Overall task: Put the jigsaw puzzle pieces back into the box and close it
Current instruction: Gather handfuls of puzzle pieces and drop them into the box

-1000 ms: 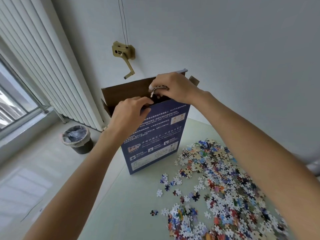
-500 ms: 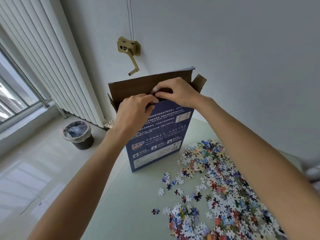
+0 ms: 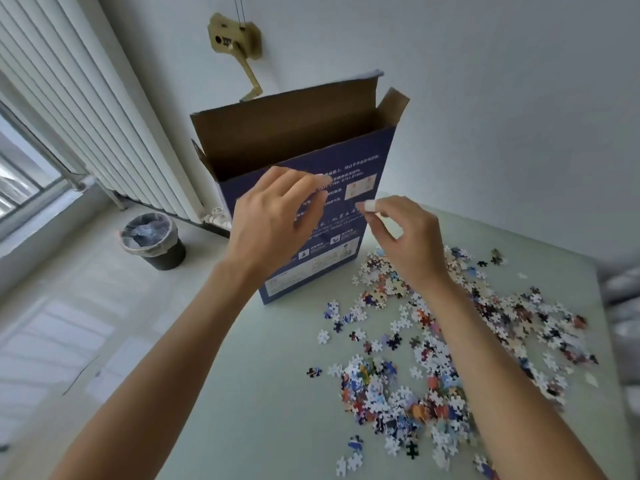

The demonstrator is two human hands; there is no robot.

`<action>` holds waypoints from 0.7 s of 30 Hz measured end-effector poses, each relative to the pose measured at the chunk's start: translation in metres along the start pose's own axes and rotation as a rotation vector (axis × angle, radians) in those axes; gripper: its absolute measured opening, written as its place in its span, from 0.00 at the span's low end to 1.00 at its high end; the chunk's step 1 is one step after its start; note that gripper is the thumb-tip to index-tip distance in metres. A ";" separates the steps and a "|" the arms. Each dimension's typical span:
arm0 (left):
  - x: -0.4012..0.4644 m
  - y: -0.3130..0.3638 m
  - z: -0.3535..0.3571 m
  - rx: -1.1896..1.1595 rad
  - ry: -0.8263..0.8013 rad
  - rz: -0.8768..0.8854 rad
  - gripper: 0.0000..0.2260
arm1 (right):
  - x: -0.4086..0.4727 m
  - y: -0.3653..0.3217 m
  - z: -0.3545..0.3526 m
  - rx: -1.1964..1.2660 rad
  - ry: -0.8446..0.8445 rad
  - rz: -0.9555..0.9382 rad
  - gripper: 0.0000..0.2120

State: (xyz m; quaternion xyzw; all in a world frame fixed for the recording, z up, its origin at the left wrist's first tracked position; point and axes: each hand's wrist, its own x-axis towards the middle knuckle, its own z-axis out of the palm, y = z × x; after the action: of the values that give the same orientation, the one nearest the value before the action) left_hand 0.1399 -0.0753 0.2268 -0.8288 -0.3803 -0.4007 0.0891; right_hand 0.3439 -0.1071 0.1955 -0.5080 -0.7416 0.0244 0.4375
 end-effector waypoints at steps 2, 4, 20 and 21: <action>-0.023 0.012 0.014 -0.118 -0.065 0.009 0.09 | -0.045 0.012 0.002 0.023 -0.049 0.122 0.08; -0.052 0.025 0.036 -0.241 -0.170 -0.055 0.09 | -0.091 0.026 0.006 -0.023 -0.155 0.288 0.09; -0.194 0.044 0.192 -0.086 -1.230 -0.466 0.28 | -0.240 0.051 0.066 -0.280 -1.032 0.601 0.45; -0.200 0.048 0.189 -0.104 -1.222 -0.420 0.28 | -0.240 0.051 0.073 -0.254 -1.064 0.575 0.44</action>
State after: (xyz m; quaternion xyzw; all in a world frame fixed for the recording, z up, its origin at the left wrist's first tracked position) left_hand 0.2085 -0.1346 -0.0376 -0.8186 -0.4966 0.1164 -0.2640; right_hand 0.3561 -0.2386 -0.0234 -0.6540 -0.6886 0.3028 -0.0805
